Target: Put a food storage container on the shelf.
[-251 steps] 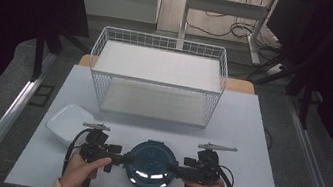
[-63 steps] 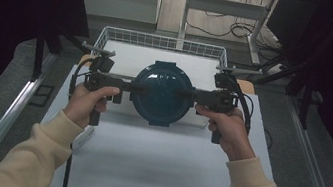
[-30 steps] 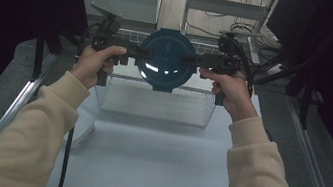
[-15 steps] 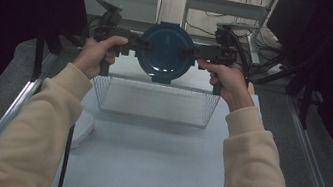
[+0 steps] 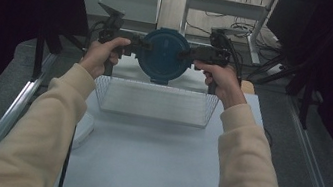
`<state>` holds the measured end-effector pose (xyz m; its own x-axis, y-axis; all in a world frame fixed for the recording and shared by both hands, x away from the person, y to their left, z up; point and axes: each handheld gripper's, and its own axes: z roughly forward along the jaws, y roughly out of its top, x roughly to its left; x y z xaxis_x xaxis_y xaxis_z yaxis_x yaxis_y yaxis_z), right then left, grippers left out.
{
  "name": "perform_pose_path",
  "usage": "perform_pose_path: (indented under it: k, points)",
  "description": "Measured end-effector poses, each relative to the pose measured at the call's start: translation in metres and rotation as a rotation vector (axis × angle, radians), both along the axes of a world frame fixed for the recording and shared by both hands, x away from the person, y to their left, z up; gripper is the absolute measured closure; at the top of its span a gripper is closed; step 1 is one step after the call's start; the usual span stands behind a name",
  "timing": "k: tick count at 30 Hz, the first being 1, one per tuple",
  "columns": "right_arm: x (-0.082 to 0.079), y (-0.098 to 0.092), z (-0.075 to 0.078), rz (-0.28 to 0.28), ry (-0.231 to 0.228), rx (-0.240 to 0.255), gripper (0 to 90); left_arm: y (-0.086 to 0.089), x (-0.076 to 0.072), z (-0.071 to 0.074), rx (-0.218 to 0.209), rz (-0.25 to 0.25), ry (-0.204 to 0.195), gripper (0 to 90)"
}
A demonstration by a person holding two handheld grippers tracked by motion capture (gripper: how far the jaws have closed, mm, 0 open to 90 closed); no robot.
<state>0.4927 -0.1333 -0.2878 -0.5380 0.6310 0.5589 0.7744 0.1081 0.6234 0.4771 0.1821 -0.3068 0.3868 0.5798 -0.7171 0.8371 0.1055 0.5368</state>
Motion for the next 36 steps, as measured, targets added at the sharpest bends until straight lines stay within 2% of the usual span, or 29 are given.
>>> perform_pose_path:
  k: [5, 11, 20, 24, 26, 28, 32, 33, 36]
  points:
    - [0.009, 0.0, -0.004, -0.03, 0.04, 0.023, 37.0, 0.001, 0.013, -0.009, -0.054, 0.04, 0.047, 39.2]
    - [0.024, -0.002, -0.012, -0.058, 0.119, 0.057, 35.4, -0.001, 0.022, -0.016, -0.073, 0.083, 0.087, 38.7]
    - [0.036, -0.004, -0.022, -0.083, 0.185, 0.104, 34.4, -0.002, 0.025, -0.023, -0.077, 0.094, 0.098, 36.8]
    - [0.038, -0.005, -0.026, -0.081, 0.185, 0.12, 34.2, -0.003, 0.025, -0.022, -0.072, 0.097, 0.092, 36.1]
    - [0.038, -0.005, -0.026, -0.083, 0.182, 0.121, 33.7, -0.004, 0.024, -0.022, -0.062, 0.098, 0.079, 35.2]
    - [0.036, -0.003, -0.025, -0.09, 0.17, 0.111, 30.6, -0.006, 0.022, -0.021, -0.038, 0.106, 0.048, 33.3]
    - [0.025, 0.005, -0.019, -0.101, 0.093, 0.058, 13.5, -0.007, 0.01, -0.008, 0.01, 0.165, -0.058, 23.6]
    - [0.02, 0.006, -0.016, -0.102, 0.051, 0.038, 9.6, -0.007, 0.005, -0.005, 0.017, 0.169, -0.084, 23.3]
    - [0.008, 0.005, -0.006, -0.124, -0.027, 0.006, 8.2, -0.006, -0.008, 0.005, 0.057, 0.179, -0.151, 22.0]
